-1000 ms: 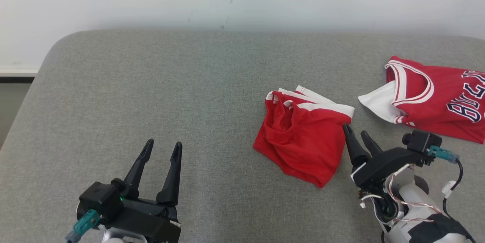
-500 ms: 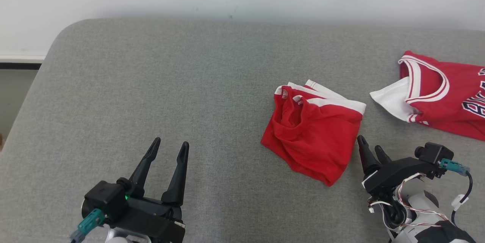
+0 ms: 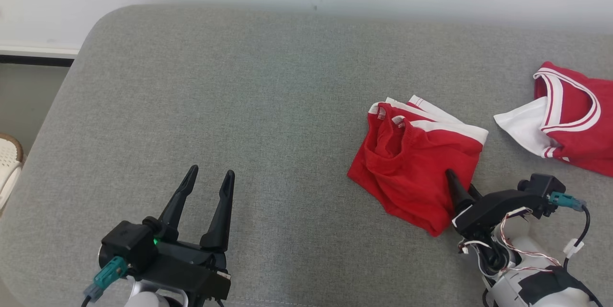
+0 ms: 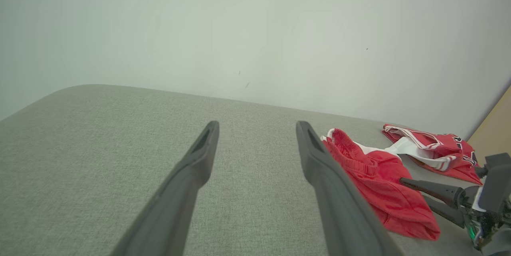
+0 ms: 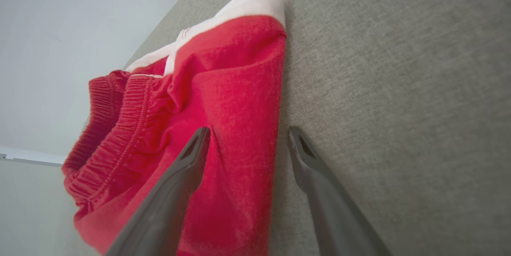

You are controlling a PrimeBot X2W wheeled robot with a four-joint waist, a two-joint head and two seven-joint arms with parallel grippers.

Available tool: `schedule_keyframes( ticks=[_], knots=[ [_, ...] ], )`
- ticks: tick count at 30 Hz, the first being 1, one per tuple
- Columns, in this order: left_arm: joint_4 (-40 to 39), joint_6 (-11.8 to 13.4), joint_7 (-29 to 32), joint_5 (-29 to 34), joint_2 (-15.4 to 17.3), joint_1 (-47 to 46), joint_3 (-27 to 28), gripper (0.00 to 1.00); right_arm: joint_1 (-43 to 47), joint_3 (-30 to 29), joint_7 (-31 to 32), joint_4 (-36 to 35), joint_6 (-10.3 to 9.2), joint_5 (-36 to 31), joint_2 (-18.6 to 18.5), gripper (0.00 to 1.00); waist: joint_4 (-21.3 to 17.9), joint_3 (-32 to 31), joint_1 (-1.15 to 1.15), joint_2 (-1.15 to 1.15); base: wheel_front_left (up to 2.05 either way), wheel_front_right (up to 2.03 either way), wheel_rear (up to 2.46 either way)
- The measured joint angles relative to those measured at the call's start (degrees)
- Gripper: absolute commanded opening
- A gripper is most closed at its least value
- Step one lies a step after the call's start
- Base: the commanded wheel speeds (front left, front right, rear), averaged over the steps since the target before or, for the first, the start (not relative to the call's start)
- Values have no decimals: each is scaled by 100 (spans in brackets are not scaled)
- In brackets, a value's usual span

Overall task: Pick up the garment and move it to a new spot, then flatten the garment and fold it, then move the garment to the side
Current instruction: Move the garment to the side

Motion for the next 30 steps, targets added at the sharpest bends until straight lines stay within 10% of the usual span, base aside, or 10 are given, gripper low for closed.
schedule_keyframes(
  ticks=[5,7,8,10,30],
  knots=[
    [0,-21,0,0,-1,0,29,100,-165,-29,91,175,43,78,64,100,36,12,0,0,0,0,0],
    [0,-35,0,1,-3,0,30,100,-200,-29,136,233,47,105,74,83,47,22,0,0,0,0,0],
    [0,-35,0,5,-3,0,31,100,-235,-27,156,272,47,108,75,44,52,27,0,0,0,0,0],
    [0,-35,0,8,-4,0,35,100,-300,-27,172,342,48,109,89,0,62,35,0,0,0,0,0],
    [88,-44,0,41,-45,49,137,100,-847,419,194,192,174,-160,-1,0,-148,-164,0,1,0,0,0]
  ],
)
